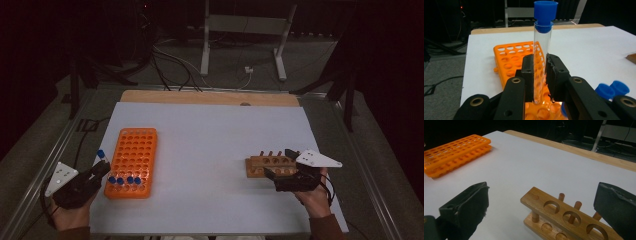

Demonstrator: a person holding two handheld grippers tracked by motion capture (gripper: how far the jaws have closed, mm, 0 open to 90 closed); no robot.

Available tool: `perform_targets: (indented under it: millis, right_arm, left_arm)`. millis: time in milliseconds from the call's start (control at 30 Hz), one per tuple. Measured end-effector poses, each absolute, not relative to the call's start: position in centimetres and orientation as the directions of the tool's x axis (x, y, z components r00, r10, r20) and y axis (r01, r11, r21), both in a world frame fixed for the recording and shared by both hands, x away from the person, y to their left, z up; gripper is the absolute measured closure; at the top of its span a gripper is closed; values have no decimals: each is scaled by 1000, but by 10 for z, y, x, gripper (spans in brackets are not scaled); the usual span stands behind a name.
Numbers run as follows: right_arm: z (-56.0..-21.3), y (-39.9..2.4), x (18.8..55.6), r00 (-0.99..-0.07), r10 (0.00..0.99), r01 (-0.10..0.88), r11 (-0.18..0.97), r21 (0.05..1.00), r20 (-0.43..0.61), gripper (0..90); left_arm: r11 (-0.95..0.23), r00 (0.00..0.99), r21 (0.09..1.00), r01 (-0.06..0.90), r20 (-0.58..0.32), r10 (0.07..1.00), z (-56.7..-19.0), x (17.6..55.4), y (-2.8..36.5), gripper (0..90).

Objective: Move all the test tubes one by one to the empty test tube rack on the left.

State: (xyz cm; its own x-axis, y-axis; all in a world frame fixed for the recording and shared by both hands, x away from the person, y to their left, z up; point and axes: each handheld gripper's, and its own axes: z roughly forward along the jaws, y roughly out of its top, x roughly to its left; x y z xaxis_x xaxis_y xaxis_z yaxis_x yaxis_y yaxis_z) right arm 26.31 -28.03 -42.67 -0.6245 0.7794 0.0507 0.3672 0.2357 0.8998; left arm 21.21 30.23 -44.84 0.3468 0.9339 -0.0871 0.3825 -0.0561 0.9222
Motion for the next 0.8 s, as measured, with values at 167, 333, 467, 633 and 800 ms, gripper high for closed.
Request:
perform_targets:
  millis: [167,333,467,633,800]
  right_arm:
    - [-427,-281,263,-625,779,369,237,899,51,0]
    - [-427,-281,263,-623,780,368,233,900,53,0]
    - [-427,-281,263,-623,780,367,232,901,53,0]
    - [-427,-282,263,-622,781,368,230,901,54,0]
    - [-428,-282,263,-621,781,373,229,899,58,0]
  left_arm:
    - [-50,339,920,388,-92,936,-452,208,304,782]
    - [-40,334,916,400,-104,937,-455,204,307,783]
    - [-40,330,908,417,-110,938,-459,202,309,783]
    - [-33,330,904,426,-121,936,-464,198,311,783]
    - [-41,339,899,436,-122,933,-466,193,311,783]
